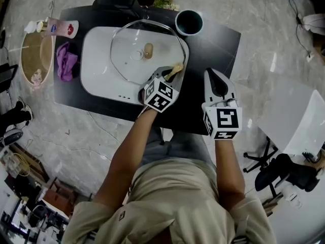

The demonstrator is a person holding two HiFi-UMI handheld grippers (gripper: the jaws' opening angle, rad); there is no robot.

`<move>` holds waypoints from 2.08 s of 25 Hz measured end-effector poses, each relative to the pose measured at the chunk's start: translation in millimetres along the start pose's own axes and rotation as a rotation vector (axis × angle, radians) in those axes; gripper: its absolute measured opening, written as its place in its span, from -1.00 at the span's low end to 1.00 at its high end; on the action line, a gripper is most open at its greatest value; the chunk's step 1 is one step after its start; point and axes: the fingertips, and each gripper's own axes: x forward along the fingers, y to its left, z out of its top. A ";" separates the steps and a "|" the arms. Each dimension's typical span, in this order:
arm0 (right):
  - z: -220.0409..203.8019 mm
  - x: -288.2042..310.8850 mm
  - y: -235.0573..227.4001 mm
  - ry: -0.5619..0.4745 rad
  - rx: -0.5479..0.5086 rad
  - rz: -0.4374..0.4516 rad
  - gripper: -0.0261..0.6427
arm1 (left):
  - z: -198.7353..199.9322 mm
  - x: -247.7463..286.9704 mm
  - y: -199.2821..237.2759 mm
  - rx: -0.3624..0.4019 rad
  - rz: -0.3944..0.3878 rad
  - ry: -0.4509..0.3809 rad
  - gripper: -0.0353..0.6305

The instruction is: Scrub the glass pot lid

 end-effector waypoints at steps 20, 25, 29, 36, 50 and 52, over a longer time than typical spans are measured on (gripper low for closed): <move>-1.6 11.0 13.3 0.010 0.007 0.023 -0.84 | -85.6 -66.0 129.4 -0.079 0.224 0.160 -0.76; 1.2 11.5 14.0 0.006 0.010 0.026 -0.85 | -102.2 -100.8 186.5 -0.152 0.331 0.187 -0.76; -0.1 12.0 13.4 0.009 0.012 0.023 -0.84 | -97.6 -97.4 189.1 -0.122 0.332 0.193 -0.76; -0.5 10.1 7.9 0.005 0.020 0.015 -0.84 | -92.0 -80.0 161.8 -0.174 0.248 0.177 -0.76; 21.1 -19.4 9.2 -0.044 0.032 -0.017 -0.85 | -39.9 -23.3 12.6 0.055 -0.162 0.213 -0.76; 30.4 -30.1 11.9 -0.061 0.029 -0.024 -0.84 | -31.8 -35.2 10.5 0.077 -0.155 0.207 -0.76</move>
